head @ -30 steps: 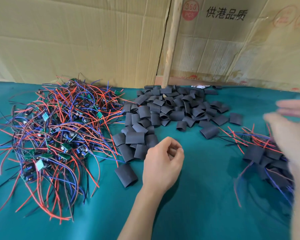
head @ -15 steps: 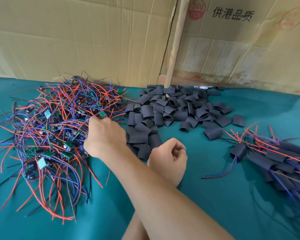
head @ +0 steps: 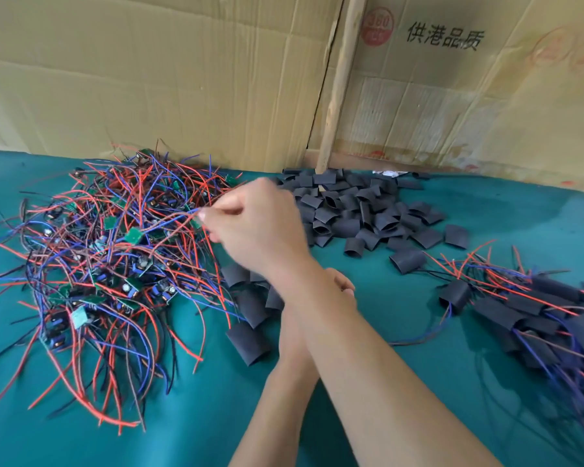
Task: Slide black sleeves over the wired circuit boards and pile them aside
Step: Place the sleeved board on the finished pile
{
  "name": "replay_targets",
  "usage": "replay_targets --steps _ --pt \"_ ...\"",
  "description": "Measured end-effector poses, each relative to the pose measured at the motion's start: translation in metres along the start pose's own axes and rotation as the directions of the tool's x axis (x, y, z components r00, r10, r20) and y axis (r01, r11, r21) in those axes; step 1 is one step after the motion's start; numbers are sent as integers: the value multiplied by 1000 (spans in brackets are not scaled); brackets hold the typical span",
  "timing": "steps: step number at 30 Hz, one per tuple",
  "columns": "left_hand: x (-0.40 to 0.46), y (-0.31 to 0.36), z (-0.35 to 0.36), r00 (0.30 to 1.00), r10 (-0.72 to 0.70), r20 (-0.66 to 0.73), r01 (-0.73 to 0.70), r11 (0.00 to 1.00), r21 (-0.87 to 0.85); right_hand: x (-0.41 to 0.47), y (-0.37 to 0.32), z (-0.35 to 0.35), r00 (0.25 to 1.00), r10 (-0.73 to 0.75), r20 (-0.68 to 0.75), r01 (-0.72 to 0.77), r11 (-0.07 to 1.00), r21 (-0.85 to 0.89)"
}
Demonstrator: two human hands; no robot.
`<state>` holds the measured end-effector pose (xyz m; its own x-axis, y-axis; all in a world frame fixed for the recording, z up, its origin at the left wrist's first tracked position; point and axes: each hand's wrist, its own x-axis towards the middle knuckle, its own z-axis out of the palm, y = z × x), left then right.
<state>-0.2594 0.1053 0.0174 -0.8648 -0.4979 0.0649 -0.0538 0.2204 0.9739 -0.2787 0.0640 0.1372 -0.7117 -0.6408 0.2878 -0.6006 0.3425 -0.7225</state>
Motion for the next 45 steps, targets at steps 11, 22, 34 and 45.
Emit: replay_targets --steps 11,22,34,45 --pt "1 29 -19 966 -217 -140 67 734 -676 -95 87 -85 991 101 -86 -80 972 219" --pt "-6 23 -16 944 -58 -325 -122 853 -507 -76 123 -90 895 366 256 -425 874 235" --pt "-11 23 -13 953 29 -303 -154 905 -398 -63 142 -57 948 310 -71 -311 951 -5" --pt "-9 18 -8 999 35 13 -32 984 -178 -88 145 -76 919 382 99 -346 658 668"
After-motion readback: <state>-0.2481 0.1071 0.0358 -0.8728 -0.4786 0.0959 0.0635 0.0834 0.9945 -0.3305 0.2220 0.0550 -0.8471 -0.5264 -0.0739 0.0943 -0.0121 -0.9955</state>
